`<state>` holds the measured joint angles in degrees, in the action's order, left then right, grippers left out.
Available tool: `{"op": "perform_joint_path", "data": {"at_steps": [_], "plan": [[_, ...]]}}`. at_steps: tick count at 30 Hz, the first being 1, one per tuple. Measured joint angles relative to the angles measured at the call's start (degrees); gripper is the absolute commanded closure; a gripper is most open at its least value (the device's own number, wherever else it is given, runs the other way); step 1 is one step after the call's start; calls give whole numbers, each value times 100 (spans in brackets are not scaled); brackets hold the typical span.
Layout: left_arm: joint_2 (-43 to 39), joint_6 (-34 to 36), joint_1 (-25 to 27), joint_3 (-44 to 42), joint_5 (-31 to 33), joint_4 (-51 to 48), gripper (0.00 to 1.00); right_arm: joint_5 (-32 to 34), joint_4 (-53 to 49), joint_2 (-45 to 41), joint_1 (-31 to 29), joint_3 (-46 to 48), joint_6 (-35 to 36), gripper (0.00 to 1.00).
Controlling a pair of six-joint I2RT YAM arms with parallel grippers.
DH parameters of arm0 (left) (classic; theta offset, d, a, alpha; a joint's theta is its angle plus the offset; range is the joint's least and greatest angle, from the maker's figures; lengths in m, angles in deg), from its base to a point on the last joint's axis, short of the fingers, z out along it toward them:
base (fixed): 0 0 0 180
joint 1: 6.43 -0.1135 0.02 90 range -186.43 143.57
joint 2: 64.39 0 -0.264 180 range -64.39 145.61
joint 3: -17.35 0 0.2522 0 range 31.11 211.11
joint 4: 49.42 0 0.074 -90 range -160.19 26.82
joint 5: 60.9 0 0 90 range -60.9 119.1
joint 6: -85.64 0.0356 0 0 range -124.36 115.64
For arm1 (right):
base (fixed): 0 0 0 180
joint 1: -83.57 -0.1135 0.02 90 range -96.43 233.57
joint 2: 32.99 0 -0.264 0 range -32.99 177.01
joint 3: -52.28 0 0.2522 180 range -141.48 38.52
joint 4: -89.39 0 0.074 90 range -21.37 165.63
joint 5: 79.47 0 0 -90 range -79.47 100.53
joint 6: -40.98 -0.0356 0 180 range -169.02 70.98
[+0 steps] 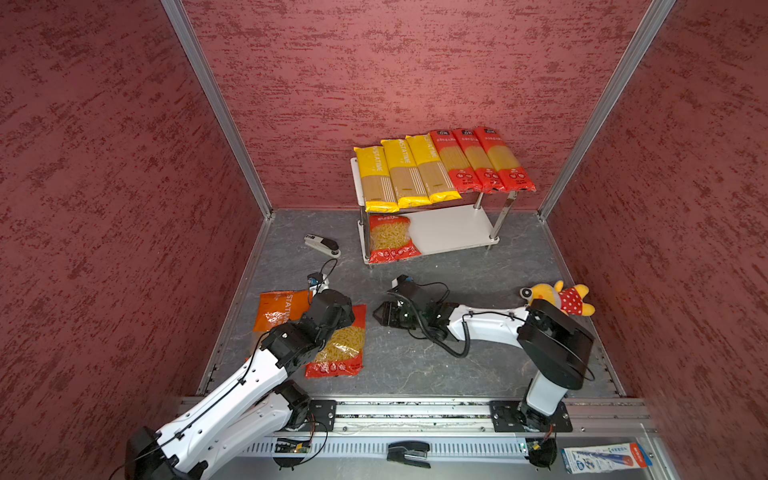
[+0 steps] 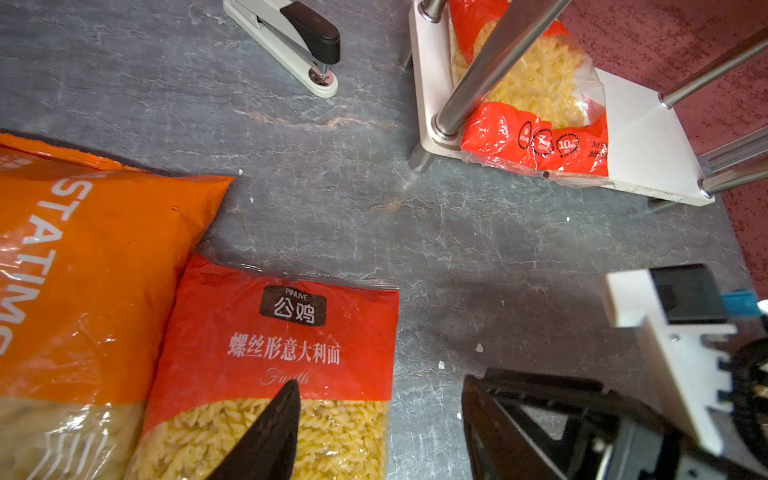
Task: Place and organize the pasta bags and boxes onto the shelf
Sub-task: 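Open the right gripper and move it to the second red fusilli bag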
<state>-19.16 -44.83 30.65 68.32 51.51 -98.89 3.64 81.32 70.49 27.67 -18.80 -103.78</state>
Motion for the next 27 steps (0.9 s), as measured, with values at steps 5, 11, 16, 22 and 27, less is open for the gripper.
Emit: {"op": "perform_joint_path", "data": {"at_steps": [5,11,16,22,27], "plan": [[-15,20,-46,9,-4,-26,38,-267,-90,671,-177,-544,39,40],[-72,20,-48,9,-13,-26,38,-688,-144,1213,-186,-1045,81,44],[-175,20,-48,9,-15,-17,38,-883,-140,1305,-188,-1128,162,65],[-173,20,-48,9,-42,17,39,-990,26,1307,-188,-1110,212,93],[-168,39,-48,9,-70,20,38,-1034,345,960,-114,-603,343,100]]}}
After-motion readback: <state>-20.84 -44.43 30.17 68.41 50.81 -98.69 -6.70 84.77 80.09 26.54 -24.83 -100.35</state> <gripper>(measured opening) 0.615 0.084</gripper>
